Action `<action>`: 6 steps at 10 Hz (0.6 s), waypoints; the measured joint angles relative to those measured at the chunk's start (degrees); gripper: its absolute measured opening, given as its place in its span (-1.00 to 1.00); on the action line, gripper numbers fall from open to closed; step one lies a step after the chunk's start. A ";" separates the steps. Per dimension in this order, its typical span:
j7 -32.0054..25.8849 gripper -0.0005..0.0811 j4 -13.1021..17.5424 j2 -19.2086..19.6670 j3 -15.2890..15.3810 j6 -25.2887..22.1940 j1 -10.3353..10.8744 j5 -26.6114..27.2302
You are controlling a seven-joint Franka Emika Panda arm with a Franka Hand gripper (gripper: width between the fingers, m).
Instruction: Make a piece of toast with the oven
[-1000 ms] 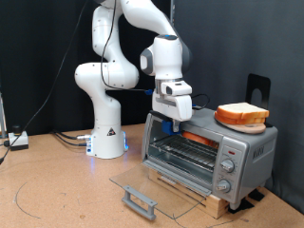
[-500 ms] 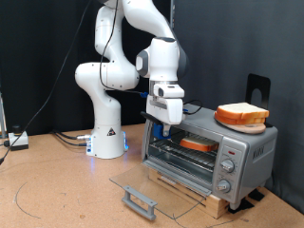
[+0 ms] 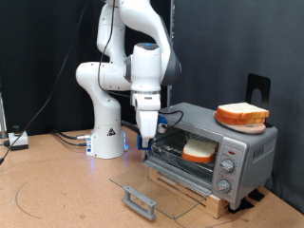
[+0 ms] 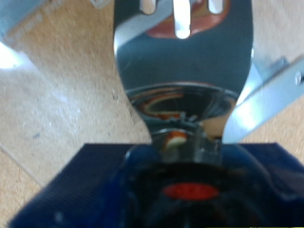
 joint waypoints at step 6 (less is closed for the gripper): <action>-13.12 -0.02 2.22 3.16 -9.85 -1.38 0.23 13.51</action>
